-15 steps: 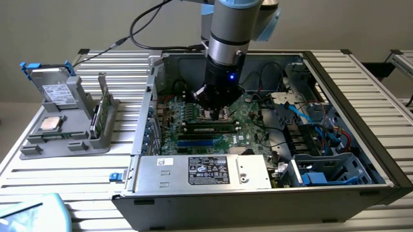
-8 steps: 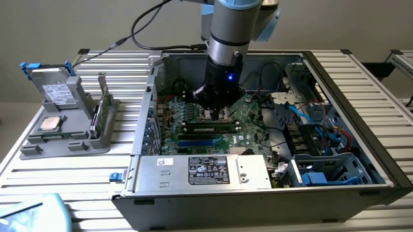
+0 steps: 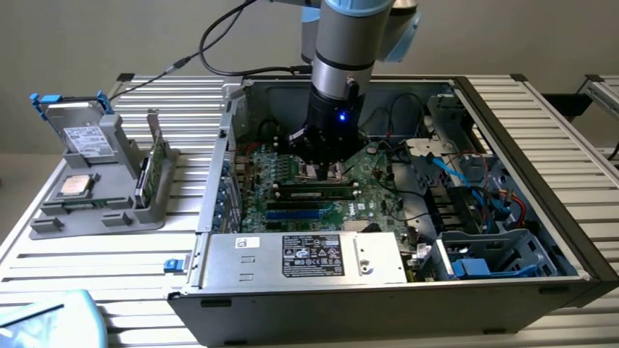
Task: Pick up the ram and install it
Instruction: 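Press down the ram until it locks into place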
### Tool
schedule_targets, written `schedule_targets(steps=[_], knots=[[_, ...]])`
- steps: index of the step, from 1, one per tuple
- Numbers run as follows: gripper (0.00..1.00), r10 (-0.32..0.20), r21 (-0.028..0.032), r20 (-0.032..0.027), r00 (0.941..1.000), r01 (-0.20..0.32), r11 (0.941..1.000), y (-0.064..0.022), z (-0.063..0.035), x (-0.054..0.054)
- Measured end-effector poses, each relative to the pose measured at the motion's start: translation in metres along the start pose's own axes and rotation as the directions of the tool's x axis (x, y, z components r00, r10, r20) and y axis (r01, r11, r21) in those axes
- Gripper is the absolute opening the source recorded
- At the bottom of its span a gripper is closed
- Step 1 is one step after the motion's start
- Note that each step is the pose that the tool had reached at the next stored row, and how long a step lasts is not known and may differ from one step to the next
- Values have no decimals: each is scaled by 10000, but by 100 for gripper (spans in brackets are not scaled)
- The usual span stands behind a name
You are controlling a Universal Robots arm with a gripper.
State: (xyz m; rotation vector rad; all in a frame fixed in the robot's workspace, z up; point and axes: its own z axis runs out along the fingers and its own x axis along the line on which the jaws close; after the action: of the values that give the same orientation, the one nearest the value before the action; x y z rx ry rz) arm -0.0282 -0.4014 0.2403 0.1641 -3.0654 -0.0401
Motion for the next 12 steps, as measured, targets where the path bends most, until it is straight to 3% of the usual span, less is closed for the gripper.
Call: schedule_targets(steps=[6,12], knots=[[10,253,-18,9,9997,-253,9997,-18,1,4],[10,253,-18,10,9997,-253,9997,-115,-2,24]])
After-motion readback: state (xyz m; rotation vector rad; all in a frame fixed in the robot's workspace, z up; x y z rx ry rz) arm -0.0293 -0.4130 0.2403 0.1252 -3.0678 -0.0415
